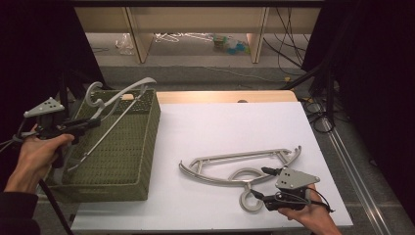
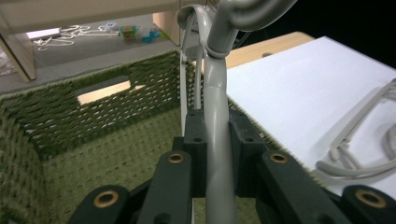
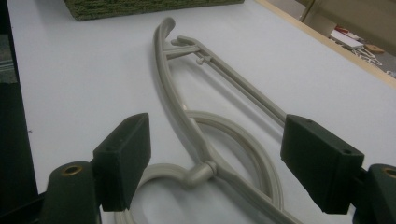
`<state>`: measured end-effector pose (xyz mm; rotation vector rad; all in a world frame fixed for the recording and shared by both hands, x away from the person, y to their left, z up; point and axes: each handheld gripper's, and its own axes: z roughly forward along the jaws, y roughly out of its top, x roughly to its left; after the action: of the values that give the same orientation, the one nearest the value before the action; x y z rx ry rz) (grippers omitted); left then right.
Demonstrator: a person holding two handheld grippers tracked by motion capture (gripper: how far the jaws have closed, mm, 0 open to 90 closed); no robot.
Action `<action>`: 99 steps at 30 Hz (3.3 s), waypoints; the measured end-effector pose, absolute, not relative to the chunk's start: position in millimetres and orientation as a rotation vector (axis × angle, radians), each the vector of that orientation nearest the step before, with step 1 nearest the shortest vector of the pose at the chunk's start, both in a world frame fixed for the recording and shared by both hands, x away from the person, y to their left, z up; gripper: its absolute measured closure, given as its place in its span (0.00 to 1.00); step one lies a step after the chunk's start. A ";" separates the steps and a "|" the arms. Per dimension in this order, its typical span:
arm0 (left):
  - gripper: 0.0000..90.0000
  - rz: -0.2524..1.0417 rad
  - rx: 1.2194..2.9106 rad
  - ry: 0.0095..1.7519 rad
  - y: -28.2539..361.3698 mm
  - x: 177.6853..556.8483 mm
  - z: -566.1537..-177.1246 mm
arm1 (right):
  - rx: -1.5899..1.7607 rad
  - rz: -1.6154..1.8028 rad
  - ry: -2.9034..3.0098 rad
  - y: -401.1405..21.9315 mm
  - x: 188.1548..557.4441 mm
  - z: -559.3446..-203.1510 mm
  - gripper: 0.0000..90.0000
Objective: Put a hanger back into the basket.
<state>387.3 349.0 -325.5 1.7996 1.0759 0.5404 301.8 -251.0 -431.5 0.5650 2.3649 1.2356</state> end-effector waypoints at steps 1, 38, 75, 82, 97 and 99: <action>0.88 0.546 1.807 1.079 350.3 388.4 -326.9 | 0.565 1.236 2.365 -251.0 301.8 -431.6 0.28; 0.86 0.442 2.077 1.304 372.6 427.3 -393.9 | 0.558 1.230 2.381 -251.3 302.2 -433.2 0.28; 0.31 0.620 1.747 1.256 306.8 361.0 -365.1 | 0.597 1.249 2.375 -254.1 305.9 -439.1 0.27; 0.25 0.465 1.672 1.104 254.6 333.5 -365.8 | 0.601 1.252 2.374 -253.8 305.8 -439.9 0.27; 0.19 0.414 1.725 0.860 173.2 285.3 -393.5 | 0.601 1.253 2.380 -252.8 305.1 -440.1 0.26; 0.19 0.403 1.741 0.844 165.0 280.2 -399.9 | 0.605 1.250 2.385 -253.1 304.7 -439.5 0.26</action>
<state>280.2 165.0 -399.9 1.7409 0.8438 0.4033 304.7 -253.1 -439.5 0.6046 2.3847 1.2500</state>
